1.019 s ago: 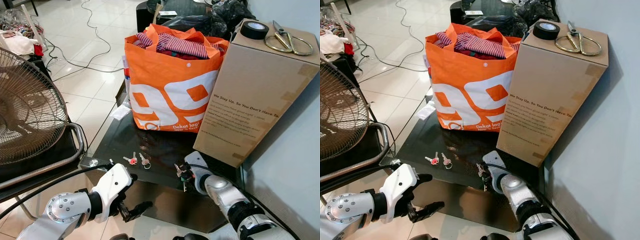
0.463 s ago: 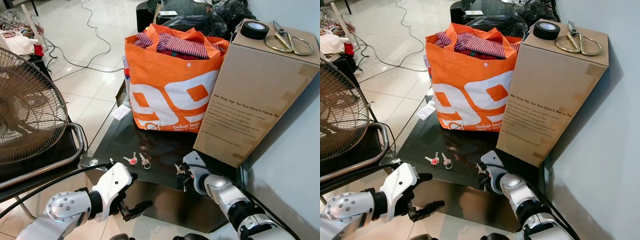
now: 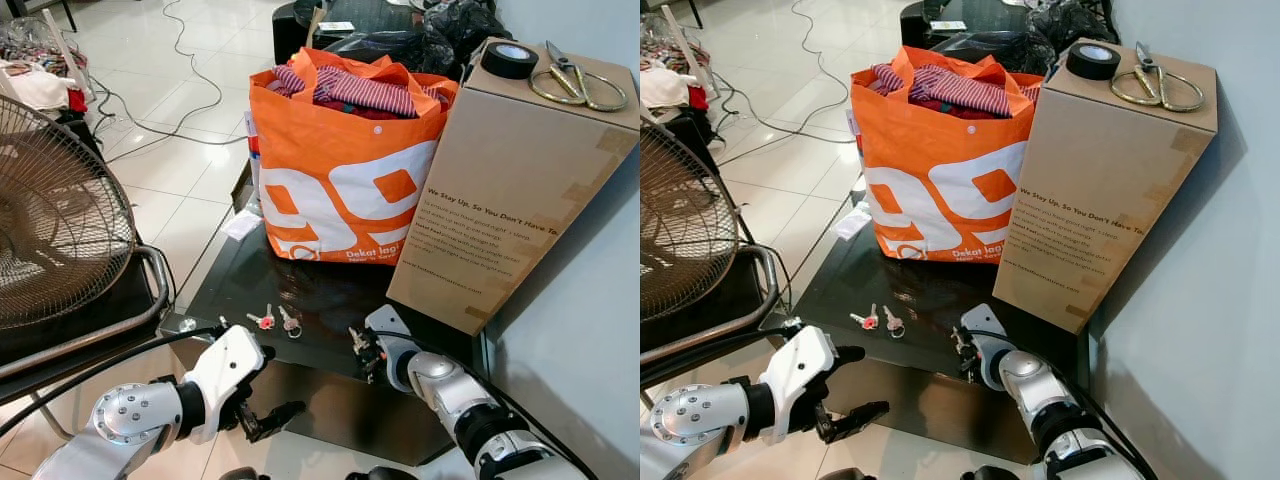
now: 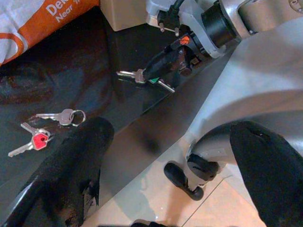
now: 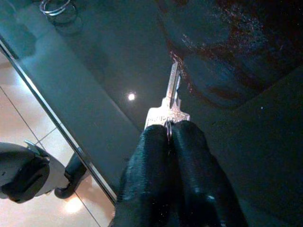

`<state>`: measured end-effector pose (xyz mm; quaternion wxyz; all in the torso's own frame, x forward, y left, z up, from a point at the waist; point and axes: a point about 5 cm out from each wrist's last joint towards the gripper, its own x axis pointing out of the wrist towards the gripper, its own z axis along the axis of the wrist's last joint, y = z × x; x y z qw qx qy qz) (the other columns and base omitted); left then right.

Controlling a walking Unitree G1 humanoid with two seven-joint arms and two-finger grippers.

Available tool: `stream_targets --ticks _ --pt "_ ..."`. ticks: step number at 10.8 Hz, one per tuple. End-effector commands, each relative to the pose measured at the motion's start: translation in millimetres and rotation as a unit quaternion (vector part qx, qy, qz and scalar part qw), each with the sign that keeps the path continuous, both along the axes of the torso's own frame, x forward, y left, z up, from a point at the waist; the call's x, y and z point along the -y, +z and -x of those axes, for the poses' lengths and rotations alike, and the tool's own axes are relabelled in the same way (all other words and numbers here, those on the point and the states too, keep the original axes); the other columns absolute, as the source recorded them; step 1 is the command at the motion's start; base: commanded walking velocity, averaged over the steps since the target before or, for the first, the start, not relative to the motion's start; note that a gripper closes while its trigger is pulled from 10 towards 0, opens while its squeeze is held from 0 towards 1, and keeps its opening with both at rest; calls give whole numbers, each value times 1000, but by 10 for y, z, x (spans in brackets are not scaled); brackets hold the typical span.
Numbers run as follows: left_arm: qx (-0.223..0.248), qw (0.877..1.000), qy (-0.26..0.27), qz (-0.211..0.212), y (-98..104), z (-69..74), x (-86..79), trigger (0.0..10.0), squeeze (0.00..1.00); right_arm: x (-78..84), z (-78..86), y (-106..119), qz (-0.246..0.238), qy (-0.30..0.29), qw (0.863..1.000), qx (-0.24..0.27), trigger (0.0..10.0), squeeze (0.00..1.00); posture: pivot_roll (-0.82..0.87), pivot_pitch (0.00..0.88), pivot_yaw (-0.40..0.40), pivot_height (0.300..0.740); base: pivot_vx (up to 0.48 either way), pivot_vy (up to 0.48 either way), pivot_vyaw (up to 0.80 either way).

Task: Hang keys on a hook

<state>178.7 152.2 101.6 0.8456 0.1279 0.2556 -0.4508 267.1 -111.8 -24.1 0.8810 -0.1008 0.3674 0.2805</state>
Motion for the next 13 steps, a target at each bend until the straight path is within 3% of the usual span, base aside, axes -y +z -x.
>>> stream_targets --ticks 1,2,3,4,6,9,10,11,12,13 --pt "1 1000 -5 -4 14 8 10 10000 376 40 46 -44 7 -4 1000 -13 1922 0 -47 32 -36 740 0 0 0" --pt "1 1000 -5 -4 11 5 14 10000 380 48 42 -43 9 -4 1000 -13 1608 0 -48 29 -37 740 0 0 0" --pt "2 1000 -5 -4 12 4 13 10000 376 49 39 -42 9 -2 1000 -14 314 0 -47 28 -38 740 0 0 0" --pt "2 1000 -4 -4 11 -2 11 10000 380 48 34 -39 10 -1 1000 -14 0 0 -47 25 -38 740 0 0 0" --pt "6 1000 1 -5 3 -23 0 10000 376 33 11 -9 2 2 1000 -7 0 0 -44 4 -41 740 0 0 0" --pt "66 995 79 8 75 -232 -43 10000 376 112 -157 295 -55 -17 997 52 0 0 -28 0 -48 740 0 0 0" --pt "93 988 118 23 137 -348 -50 10000 341 196 -201 520 -79 -36 992 94 0 0 -26 0 -44 740 0 0 0" --pt "98 987 127 26 147 -379 -38 10000 75 234 -202 622 -88 -47 989 111 0 0 -22 0 -43 740 0 0 0" --pt "115 978 170 45 205 -458 -13 10000 0 320 -150 923 -108 -78 978 159 0 0 -6 0 -49 740 0 0 0" --pt "130 973 184 44 212 -487 -21 10000 0 341 -126 1003 -113 -91 974 173 0 0 4 0 -56 740 0 0 0"
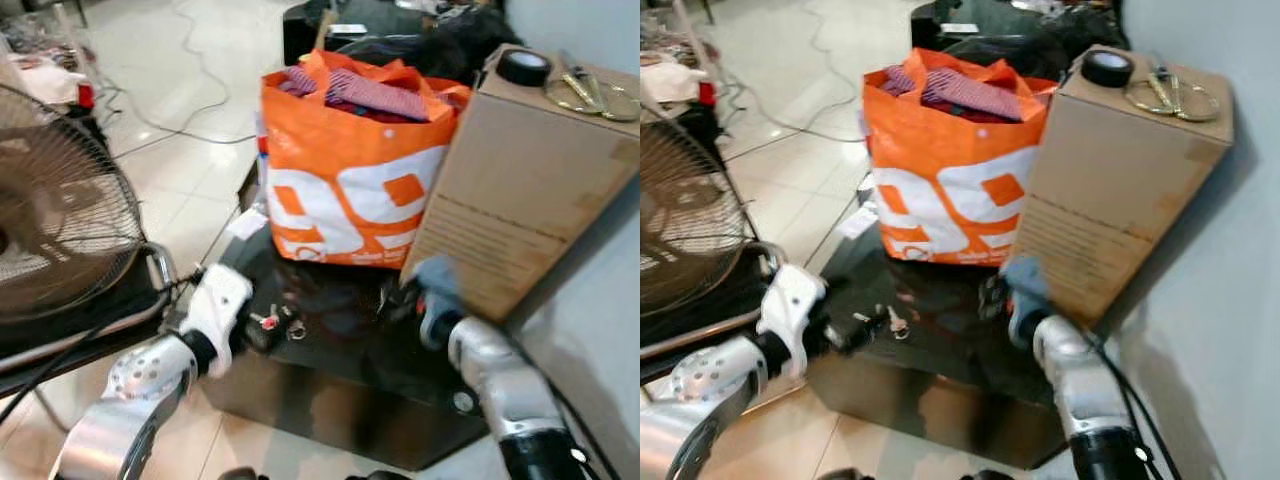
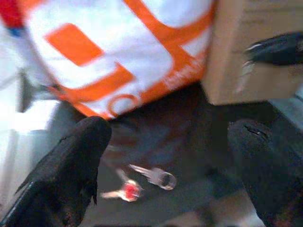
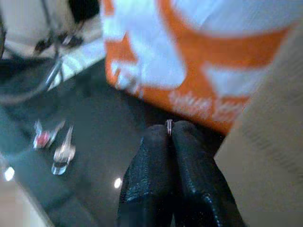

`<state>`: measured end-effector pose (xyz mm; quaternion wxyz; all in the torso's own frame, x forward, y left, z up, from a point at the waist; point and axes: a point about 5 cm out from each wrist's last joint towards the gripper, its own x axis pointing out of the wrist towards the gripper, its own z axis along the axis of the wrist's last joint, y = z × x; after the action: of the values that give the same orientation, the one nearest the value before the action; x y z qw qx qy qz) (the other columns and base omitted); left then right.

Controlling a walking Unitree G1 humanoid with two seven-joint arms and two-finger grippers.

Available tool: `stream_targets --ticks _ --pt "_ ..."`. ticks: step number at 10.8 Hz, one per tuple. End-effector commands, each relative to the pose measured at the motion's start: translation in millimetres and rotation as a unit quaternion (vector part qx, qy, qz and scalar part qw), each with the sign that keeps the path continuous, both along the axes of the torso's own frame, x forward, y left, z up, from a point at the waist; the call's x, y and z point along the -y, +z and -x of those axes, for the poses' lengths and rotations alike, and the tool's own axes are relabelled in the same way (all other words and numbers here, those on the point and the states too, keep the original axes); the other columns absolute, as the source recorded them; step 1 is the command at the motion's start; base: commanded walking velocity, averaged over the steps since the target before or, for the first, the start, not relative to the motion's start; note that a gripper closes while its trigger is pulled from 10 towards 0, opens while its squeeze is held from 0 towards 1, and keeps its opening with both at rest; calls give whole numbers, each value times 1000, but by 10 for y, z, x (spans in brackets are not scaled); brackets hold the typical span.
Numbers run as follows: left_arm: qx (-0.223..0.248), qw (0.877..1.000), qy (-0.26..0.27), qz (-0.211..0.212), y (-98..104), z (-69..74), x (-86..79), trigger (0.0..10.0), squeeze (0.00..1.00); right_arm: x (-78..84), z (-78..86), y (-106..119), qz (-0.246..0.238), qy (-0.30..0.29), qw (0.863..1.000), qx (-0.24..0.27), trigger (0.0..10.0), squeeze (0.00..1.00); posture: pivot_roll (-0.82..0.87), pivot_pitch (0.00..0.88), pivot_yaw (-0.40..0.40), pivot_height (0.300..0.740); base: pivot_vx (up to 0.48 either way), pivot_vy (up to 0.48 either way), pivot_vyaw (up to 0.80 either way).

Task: Hang keys on a hook

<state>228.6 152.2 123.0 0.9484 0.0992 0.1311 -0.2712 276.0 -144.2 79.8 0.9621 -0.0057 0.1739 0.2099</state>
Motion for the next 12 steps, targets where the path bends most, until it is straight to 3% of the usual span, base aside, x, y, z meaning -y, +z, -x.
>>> stream_targets --ticks 1,3,5,6,7,9,12 --pt "37 998 43 -14 42 -69 -65 10000 0 72 57 113 -19 -42 999 12 0 0 21 0 -66 740 0 0 0" --pt "79 993 86 -36 63 -129 -110 10000 0 130 339 192 -41 -139 989 20 0 0 40 0 -69 740 0 0 0" --pt "82 986 141 -45 3 -77 -186 10000 0 122 499 175 -41 -176 983 9 0 0 44 0 -93 740 0 0 0" --pt "95 984 146 -45 21 -173 -169 10000 0 148 432 222 -20 -180 983 21 10000 0 38 0 -92 740 0 0 0" --pt "102 985 132 -52 25 -232 -149 10000 0 197 356 269 -1 -193 981 35 10000 0 43 0 -93 740 0 0 0" --pt "105 981 156 -47 57 -281 -268 10000 0 260 261 306 -15 -229 972 53 10000 0 68 0 -107 740 0 146 0" --pt "107 980 158 -51 50 -348 -295 10000 0 184 215 304 -1 -220 974 59 10000 0 71 0 -104 740 0 308 0"
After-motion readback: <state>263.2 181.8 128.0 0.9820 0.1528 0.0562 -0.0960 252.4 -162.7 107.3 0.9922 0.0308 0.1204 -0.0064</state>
